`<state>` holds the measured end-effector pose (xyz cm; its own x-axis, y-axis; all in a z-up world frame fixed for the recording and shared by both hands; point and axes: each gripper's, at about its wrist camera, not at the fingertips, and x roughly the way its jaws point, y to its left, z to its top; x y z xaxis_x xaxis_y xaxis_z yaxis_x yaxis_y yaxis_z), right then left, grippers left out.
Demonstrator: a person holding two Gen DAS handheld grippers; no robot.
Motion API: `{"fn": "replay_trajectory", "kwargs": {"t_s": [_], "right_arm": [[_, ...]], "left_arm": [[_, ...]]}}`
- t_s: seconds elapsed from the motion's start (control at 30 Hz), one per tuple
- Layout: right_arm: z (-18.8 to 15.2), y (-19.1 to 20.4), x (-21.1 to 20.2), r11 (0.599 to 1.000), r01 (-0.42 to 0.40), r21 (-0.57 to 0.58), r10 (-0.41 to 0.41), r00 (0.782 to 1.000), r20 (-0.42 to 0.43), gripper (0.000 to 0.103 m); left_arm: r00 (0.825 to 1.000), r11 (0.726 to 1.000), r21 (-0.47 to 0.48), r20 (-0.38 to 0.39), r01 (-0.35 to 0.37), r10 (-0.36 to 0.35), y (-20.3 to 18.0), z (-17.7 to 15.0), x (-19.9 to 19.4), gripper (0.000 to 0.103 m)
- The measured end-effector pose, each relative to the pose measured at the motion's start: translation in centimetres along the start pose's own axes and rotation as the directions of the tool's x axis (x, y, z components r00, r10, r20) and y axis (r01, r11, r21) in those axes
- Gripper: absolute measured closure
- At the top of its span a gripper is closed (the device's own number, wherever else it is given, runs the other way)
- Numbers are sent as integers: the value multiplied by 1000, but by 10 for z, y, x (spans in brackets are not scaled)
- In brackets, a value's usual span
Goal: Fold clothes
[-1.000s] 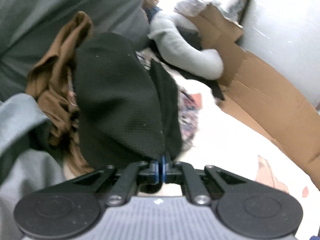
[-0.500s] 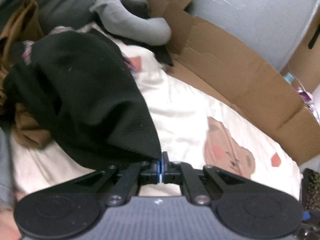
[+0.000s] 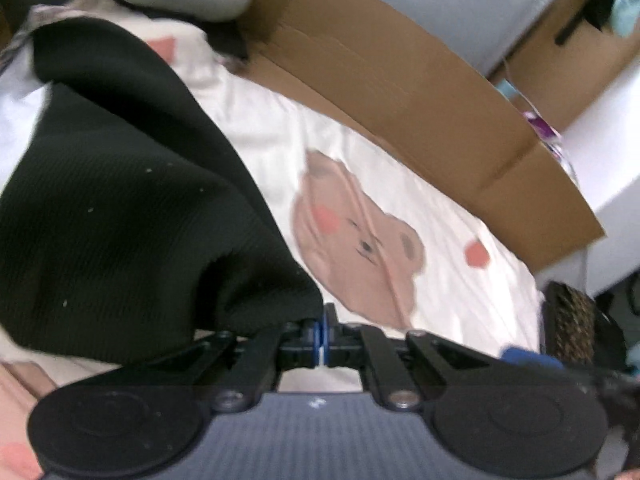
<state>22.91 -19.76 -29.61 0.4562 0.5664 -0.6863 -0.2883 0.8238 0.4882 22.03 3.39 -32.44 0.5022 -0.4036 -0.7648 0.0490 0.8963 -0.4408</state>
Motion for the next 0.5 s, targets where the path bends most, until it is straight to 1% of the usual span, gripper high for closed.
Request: {"fn": "replay_trajectory", "kwargs": {"t_s": [0.1, 0.13, 0.17, 0.2, 0.23, 0.3, 0.33, 0.4, 0.5], "right_arm": [[0, -2, 2, 1000, -10, 21, 10, 1000, -4, 3], [-1, -3, 3, 1000, -12, 26, 12, 1000, -6, 3], [-2, -3, 4, 1000, -12, 26, 13, 1000, -11, 3], [-3, -3, 5, 1000, -12, 26, 12, 1000, -16, 3], [-4, -2, 7, 1000, -12, 25, 12, 1000, -21, 3], [-6, -1, 8, 1000, -12, 22, 13, 1000, -28, 3], [-7, -1, 9, 1000, -13, 20, 14, 999, -30, 3], [-7, -1, 9, 1000, -11, 20, 12, 1000, -29, 3], [-7, -1, 7, 1000, -9, 20, 9, 1000, -24, 3]], "left_arm": [[997, 999, 27, -65, 29, -28, -1, -5, 0, 99], [996, 999, 37, -87, 38, -34, -2, -6, 0, 95], [993, 998, 46, -110, 46, -41, -2, -7, 0, 83], [991, 997, 56, -124, 60, -53, -3, -8, -4, 73], [989, 994, 68, -125, 83, -74, -7, -8, -13, 69], [989, 987, 107, -96, 122, -112, -14, -3, -29, 46], [991, 984, 126, -73, 125, -117, -15, 0, -35, 42], [996, 985, 148, -21, 84, -82, -14, 7, -46, 41], [999, 994, 110, 41, 13, -17, -2, 29, -52, 41]]}}
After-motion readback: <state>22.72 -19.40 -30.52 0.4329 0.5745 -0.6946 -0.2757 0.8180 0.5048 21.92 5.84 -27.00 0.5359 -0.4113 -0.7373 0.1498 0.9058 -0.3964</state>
